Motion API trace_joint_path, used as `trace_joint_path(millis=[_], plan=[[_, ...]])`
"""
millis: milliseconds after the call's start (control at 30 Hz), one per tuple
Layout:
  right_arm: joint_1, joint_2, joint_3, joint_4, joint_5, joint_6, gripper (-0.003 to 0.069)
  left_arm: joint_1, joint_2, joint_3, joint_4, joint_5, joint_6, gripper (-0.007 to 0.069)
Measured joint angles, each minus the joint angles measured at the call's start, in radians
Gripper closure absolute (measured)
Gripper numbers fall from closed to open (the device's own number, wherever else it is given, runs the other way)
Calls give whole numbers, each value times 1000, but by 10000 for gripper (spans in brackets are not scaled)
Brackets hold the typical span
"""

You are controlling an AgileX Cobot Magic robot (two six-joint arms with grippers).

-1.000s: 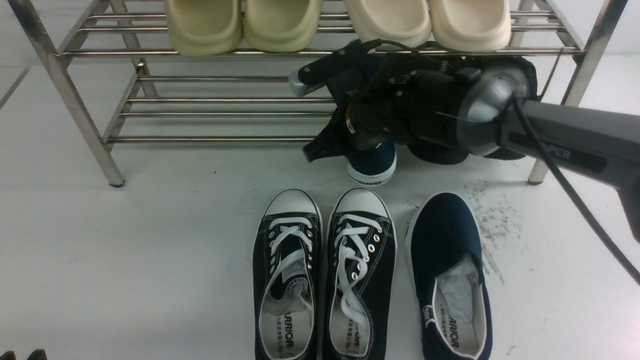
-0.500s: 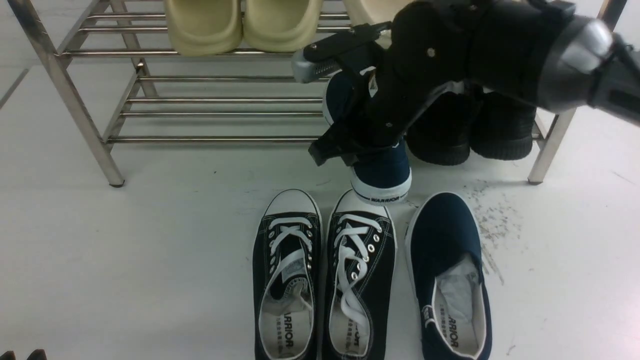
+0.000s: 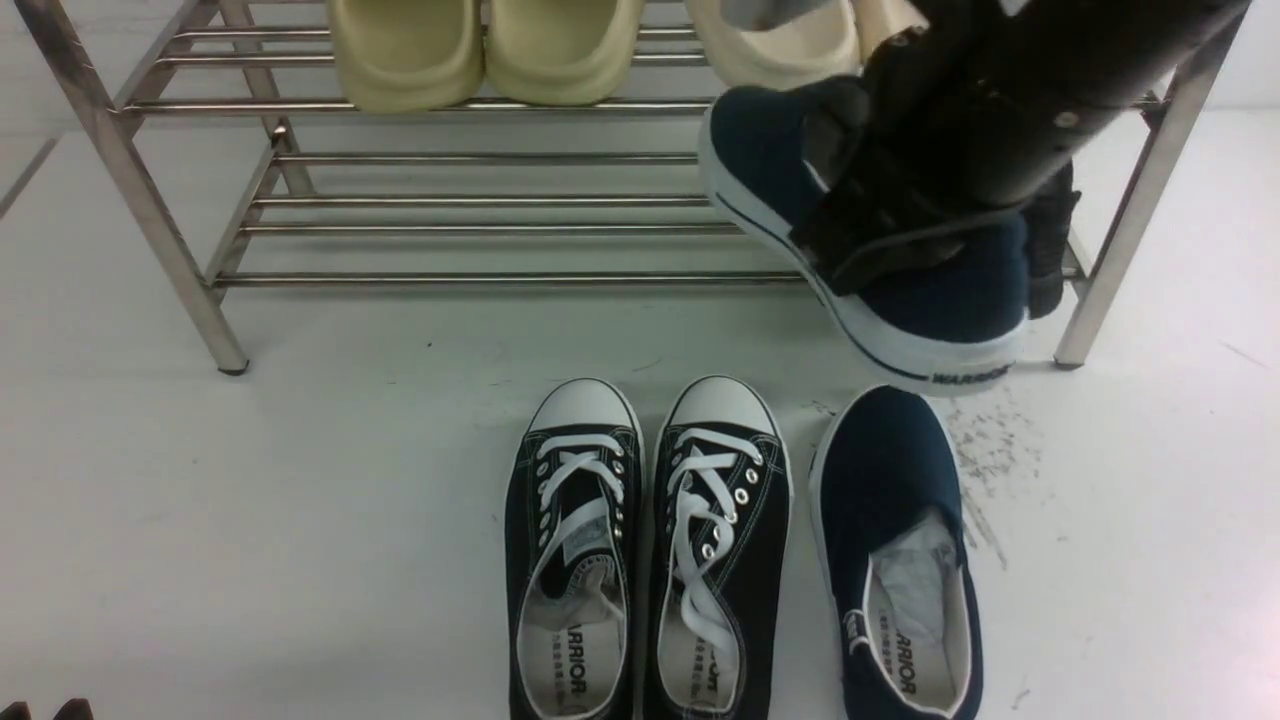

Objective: Take the shoes off the shelf with your hand on the white table.

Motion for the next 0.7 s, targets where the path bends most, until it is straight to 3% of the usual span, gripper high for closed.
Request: trace_joint_path(millis=[267, 367, 500, 700], plan=[[0, -160, 215, -95, 1, 159, 624, 0, 0, 0, 9, 0, 0, 384], [0, -227, 385, -170, -15, 299, 624, 0, 0, 0, 19, 1, 0, 384], [0, -263, 510, -227, -61, 397, 624, 0, 0, 0, 24, 1, 0, 384], [0, -276, 763, -306, -283, 553, 624, 0, 0, 0, 25, 2, 0, 384]])
